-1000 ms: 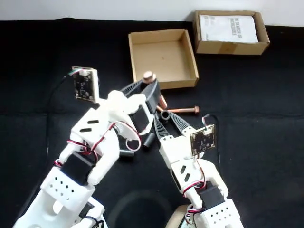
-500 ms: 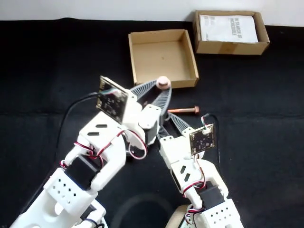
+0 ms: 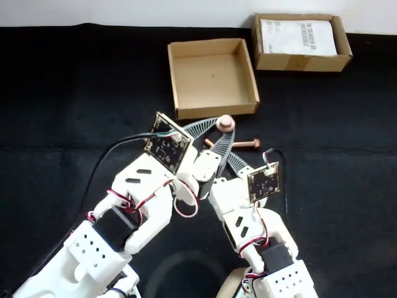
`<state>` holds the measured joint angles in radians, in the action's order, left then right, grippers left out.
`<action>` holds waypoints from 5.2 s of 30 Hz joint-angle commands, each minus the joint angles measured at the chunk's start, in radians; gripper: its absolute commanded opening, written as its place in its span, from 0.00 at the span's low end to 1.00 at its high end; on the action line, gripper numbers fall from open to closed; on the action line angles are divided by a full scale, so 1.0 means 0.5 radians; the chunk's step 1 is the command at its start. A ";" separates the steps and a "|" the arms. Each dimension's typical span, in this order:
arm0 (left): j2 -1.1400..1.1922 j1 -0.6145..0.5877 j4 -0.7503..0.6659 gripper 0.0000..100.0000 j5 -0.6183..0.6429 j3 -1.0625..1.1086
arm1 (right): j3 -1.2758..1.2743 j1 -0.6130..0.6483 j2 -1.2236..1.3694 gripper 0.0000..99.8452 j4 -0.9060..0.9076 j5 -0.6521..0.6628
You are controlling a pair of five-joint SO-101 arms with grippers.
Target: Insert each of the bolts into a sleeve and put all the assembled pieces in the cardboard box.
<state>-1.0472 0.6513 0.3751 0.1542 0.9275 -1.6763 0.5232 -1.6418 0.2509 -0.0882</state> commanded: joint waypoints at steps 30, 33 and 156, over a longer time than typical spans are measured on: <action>0.014 -0.035 -0.193 0.01 -0.157 0.170 | -0.238 -0.026 -0.038 0.01 0.005 -0.006; 0.014 -0.069 -0.196 0.01 -0.153 0.201 | -0.235 -0.026 -0.038 0.01 0.005 -0.006; -1.524 -2.285 1.148 0.01 0.344 1.536 | 6.240 -0.493 5.854 0.26 1.303 0.089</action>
<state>-1.8067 -0.4826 0.9551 0.3307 1.6763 1.3418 0.2808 1.2873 0.8922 -0.0606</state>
